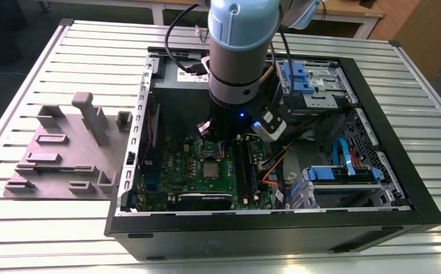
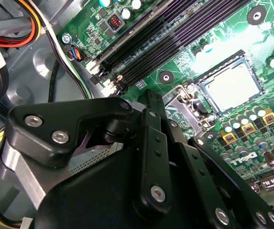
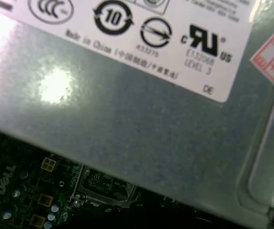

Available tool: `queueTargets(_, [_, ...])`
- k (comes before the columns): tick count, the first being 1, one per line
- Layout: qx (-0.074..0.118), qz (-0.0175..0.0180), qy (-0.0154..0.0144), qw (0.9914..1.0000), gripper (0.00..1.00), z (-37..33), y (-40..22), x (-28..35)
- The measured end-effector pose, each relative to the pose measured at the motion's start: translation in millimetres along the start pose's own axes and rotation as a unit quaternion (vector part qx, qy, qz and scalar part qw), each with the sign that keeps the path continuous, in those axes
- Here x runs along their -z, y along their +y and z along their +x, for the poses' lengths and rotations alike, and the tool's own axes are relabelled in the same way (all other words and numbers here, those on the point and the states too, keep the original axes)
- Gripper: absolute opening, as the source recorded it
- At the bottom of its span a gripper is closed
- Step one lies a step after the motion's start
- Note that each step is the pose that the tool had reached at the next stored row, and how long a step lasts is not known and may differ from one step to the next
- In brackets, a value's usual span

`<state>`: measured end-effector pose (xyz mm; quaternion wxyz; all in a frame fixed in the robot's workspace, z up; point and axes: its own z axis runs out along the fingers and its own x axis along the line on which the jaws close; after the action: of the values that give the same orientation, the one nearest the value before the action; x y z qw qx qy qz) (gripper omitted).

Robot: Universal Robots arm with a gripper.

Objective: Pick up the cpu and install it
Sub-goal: 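Close the cpu cover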

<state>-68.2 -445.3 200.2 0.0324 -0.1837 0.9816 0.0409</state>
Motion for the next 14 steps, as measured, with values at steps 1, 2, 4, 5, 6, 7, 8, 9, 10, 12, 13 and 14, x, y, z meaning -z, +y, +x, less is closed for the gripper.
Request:
queueTargets(1, [0.000, 0.0001, -0.0003, 1.00000, 0.10, 0.5, 0.2, 0.0])
queueTargets(2, [0.000, 0.0003, -0.0007, 1.00000, 0.10, 1.1, 0.4, 0.1])
queueTargets(4, [0.000, 0.0006, -0.0016, 1.00000, 0.10, 2.1, 0.8, 0.2])
queueTargets(5, [0.001, 0.0007, -0.0020, 1.00000, 0.10, 2.5, 1.0, 0.3])
queueTargets(6, [0.001, 0.0008, -0.0024, 1.00000, 0.10, 2.8, 1.1, 0.5])
queueTargets(7, [0.001, 0.0009, -0.0026, 1.00000, 0.10, 2.9, 1.1, 0.9])
queueTargets(8, [0.001, 0.0010, -0.0026, 1.00000, 0.10, 2.9, 1.1, 1.5])
queueTargets(9, [0.001, 0.0010, -0.0026, 1.00000, 0.10, 2.9, 1.1, 2.1])
queueTargets(10, [0.001, 0.0010, -0.0027, 1.00000, 0.10, 3.0, 1.1, 2.9])
queueTargets(12, [0.002, 0.0010, -0.0028, 0.99999, 0.10, 3.0, 1.0, 4.0])
queueTargets(13, [0.002, 0.0010, -0.0029, 0.99999, 0.10, 3.1, 1.0, 4.5])
queueTargets(14, [0.002, 0.0010, -0.0030, 0.99999, 0.10, 3.2, 0.9, 5.0])
